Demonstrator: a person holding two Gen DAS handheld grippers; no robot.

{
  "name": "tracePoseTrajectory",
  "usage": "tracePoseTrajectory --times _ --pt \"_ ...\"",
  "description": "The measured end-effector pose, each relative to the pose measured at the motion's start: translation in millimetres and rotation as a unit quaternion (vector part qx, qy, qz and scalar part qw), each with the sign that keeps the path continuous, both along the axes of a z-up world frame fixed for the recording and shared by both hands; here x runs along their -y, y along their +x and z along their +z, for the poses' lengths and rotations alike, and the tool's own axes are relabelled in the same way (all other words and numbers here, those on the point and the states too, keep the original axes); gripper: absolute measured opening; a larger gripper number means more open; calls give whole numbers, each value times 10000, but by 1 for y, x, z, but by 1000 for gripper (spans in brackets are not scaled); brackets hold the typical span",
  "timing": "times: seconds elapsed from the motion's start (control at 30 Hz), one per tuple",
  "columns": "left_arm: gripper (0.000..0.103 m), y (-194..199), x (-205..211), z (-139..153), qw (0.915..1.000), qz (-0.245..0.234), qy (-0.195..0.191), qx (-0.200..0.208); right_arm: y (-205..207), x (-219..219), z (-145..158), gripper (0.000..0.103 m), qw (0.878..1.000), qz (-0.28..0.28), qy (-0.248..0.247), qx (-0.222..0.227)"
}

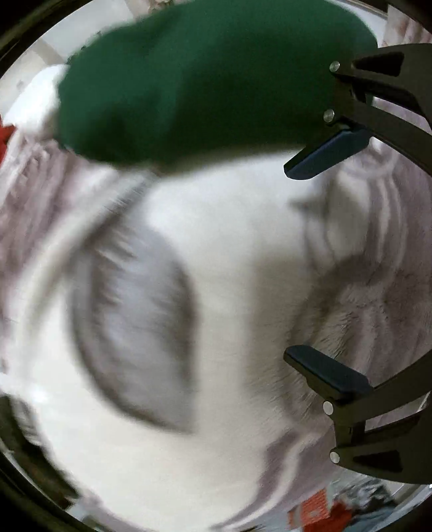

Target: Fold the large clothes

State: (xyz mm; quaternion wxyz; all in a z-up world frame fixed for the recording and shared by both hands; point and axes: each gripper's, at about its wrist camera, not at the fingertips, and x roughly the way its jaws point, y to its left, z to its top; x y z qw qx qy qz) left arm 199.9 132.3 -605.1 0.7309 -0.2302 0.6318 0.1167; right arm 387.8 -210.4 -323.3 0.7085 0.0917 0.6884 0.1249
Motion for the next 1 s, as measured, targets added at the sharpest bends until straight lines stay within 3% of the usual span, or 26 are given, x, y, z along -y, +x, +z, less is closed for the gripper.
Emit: tracePoseTrajectory --times 0.03,0.1,0.23,0.33,0.47,0.53,0.6,0.67,0.73,0.9,1.0 --pt "103 -2 1 -9 10000 37 -27 -40 -5 7 2 82 9999 63 -117 84" --pt "103 1 9 -19 9997 -80 244 -20 -5 14 -2 83 9994 155 -231 213" --pt "103 9 22 -16 9978 -140 615 -185 19 20 -41 84 9987 319 -258 289" --pt "103 5 21 -1 9983 191 557 -39 43 35 -76 85 9980 525 -238 250" --pt "103 -5 25 33 9954 734 605 124 71 21 -113 85 9916 1115 650 -132" --pt "103 -4 32 51 9933 916 678 184 78 11 -136 84 9893 1286 495 -480" --pt "103 -3 42 70 9916 1025 748 245 79 6 -147 70 9895 1212 600 -516" --pt "103 2 55 91 9907 1052 775 372 72 4 -133 36 9875 1368 710 -336" --pt "103 8 68 113 9900 1020 787 574 68 19 -107 20 9889 1075 1012 -162" --pt "103 48 112 147 9915 626 576 986 59 85 -24 19 9914 204 1233 393" --pt "103 90 132 136 9938 354 577 880 66 99 -19 19 9960 220 650 575"
